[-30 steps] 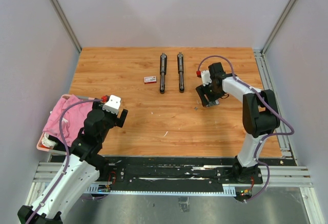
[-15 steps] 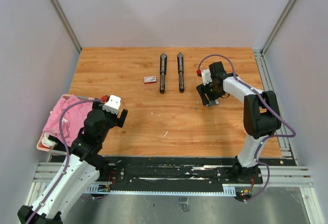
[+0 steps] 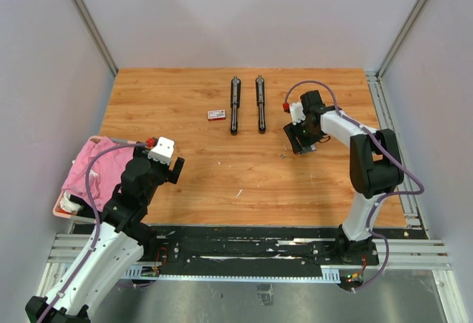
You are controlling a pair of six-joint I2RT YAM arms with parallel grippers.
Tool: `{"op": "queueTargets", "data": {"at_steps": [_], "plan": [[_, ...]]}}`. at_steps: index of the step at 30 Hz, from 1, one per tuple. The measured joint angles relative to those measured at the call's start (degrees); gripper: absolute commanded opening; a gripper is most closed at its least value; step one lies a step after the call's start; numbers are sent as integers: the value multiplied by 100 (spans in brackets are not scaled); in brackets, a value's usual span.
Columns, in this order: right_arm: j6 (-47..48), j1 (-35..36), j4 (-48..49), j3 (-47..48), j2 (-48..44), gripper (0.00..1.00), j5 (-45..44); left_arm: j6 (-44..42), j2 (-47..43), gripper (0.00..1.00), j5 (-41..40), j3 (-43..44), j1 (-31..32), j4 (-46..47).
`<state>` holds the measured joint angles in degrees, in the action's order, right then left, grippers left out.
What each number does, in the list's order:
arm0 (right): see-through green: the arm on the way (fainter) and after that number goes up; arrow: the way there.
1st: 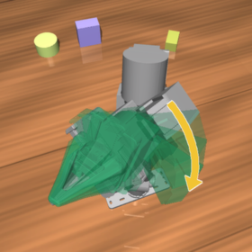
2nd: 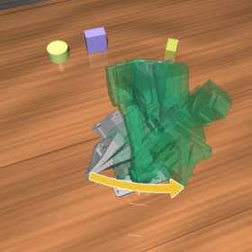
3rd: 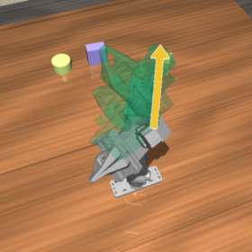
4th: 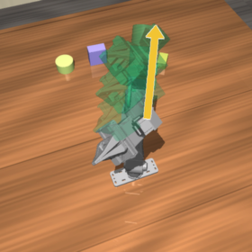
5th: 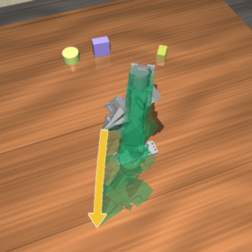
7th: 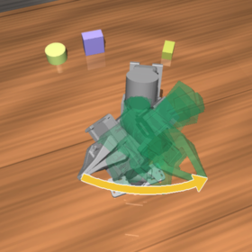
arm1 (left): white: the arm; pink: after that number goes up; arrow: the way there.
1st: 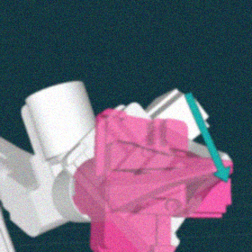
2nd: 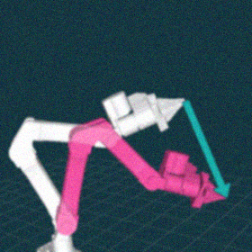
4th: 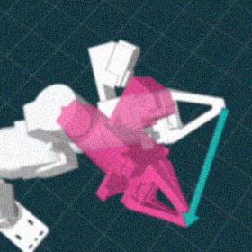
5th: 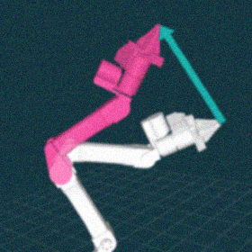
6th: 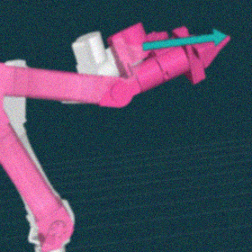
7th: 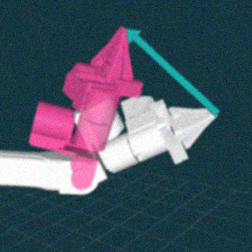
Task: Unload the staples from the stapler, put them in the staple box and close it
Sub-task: Adjust the staple in the staple box.
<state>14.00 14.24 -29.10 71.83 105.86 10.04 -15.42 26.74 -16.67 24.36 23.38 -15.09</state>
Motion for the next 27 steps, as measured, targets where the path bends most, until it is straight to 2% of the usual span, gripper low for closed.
{"op": "queueTargets", "data": {"at_steps": [17, 27], "plan": [[17, 0, -87, 2, 98, 61, 197, 0, -2, 98, 0, 0, 0, 0], [52, 0, -120, 2, -55, 69, 256, 0, 0, 98, 0, 0, 0, 0]]}}
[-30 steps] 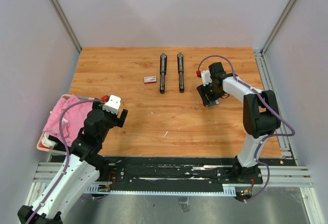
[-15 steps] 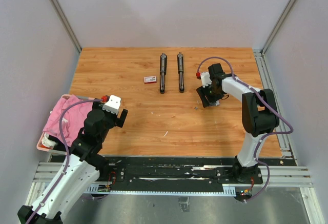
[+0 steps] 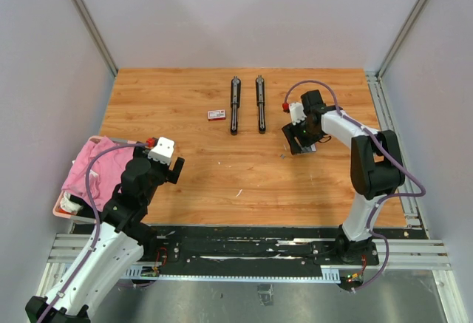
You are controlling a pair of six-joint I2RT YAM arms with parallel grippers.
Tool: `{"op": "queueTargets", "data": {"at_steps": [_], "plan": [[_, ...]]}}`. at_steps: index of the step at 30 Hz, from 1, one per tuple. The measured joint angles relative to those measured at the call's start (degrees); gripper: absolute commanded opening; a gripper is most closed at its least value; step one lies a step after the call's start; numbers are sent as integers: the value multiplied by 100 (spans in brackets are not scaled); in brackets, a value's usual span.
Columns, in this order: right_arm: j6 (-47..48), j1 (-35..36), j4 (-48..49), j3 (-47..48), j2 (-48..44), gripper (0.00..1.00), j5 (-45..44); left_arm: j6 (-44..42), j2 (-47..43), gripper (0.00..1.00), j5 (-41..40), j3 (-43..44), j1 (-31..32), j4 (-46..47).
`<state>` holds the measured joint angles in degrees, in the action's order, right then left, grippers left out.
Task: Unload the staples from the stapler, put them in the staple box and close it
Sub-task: Adjust the staple in the staple box.
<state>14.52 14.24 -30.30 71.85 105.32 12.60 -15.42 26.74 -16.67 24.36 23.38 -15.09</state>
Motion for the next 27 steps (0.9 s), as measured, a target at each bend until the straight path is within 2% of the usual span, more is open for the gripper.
{"op": "queueTargets", "data": {"at_steps": [27], "plan": [[4, -168, -13, 0, -9, 72, -229, -7, -2, 98, 0, -2, 0, 0]]}}
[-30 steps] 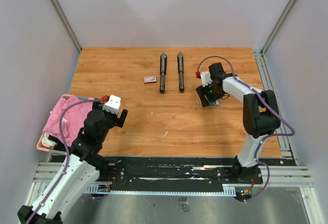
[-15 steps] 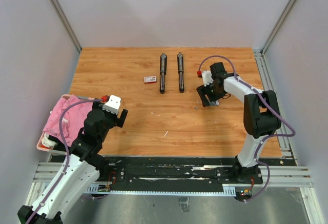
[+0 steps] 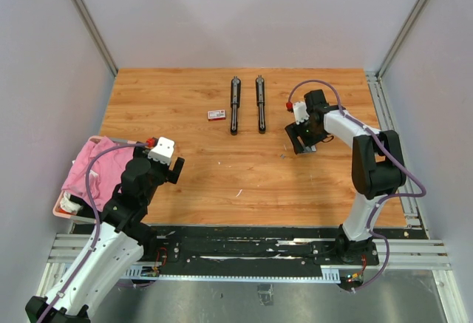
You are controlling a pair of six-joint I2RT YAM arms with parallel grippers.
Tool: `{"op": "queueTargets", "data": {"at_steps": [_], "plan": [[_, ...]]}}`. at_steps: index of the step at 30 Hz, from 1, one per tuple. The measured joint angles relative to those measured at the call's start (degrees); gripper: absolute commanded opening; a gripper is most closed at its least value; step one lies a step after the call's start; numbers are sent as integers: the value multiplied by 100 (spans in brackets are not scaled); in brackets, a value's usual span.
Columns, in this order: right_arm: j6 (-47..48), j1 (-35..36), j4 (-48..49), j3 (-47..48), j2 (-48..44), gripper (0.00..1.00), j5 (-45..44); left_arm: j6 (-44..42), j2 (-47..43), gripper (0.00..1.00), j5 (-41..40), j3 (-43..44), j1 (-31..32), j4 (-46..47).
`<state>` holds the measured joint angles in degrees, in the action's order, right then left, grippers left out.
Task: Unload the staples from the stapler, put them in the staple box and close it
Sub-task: Adjust the staple in the staple box.
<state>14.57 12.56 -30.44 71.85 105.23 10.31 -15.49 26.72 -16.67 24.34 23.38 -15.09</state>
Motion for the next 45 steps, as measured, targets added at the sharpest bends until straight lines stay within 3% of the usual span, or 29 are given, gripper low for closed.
{"op": "queueTargets", "data": {"at_steps": [9, 20, 40, 45], "plan": [[4, -2, -105, 0, 42, 68, 26, -13, 0, 98, 0, 0, 0, 0], [4, -2, -136, 0, 48, 75, 216, -13, 2, 98, 2, 0, 0, 0], [-109, 22, -57, 0, 59, 75, 57, -13, 2, 98, 2, 0, 0, 0], [-109, 33, 4, -2, 114, 70, -59, -13, 2, 98, 2, 0, 0, 0]]}}
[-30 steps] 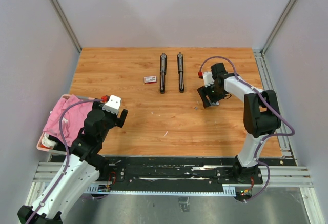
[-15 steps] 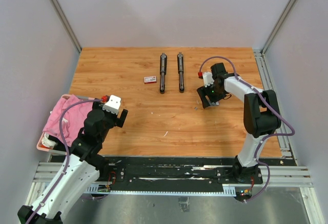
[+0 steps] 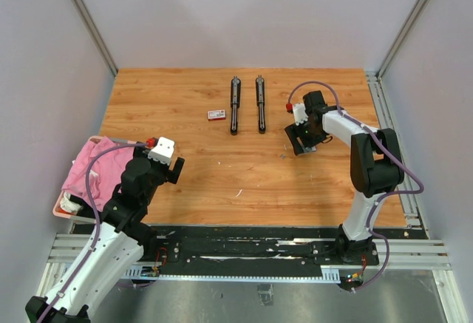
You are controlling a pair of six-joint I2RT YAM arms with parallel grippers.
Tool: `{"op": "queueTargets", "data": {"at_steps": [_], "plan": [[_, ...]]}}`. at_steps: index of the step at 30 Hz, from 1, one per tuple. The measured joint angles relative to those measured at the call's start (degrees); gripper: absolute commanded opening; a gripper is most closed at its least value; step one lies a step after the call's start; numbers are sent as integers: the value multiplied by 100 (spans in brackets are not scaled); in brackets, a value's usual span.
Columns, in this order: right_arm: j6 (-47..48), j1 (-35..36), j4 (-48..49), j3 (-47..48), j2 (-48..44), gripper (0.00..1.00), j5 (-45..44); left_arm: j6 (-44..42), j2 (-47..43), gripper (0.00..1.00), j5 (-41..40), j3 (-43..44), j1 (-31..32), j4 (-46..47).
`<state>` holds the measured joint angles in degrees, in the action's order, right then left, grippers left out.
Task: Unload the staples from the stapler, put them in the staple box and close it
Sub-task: Adjust the staple in the staple box.
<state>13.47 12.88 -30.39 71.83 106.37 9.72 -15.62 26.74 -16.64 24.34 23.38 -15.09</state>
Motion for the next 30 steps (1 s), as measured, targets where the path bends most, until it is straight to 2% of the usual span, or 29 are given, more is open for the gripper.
{"op": "queueTargets", "data": {"at_steps": [8, 20, 24, 30], "plan": [[0, 0, 17, 0, 20, 63, -76, 0, 0, 98, 0, 0, 0, 0], [4, 35, 17, 0, 22, 59, -83, 0, 0, 98, 0, 0, 0, 0], [4, 46, 17, 0, 31, 59, -101, 0, 0, 98, 0, 0, 0, 0], [7, 66, 13, 0, 48, 64, -151, 0, 0, 98, -2, 0, 0, 0]]}}
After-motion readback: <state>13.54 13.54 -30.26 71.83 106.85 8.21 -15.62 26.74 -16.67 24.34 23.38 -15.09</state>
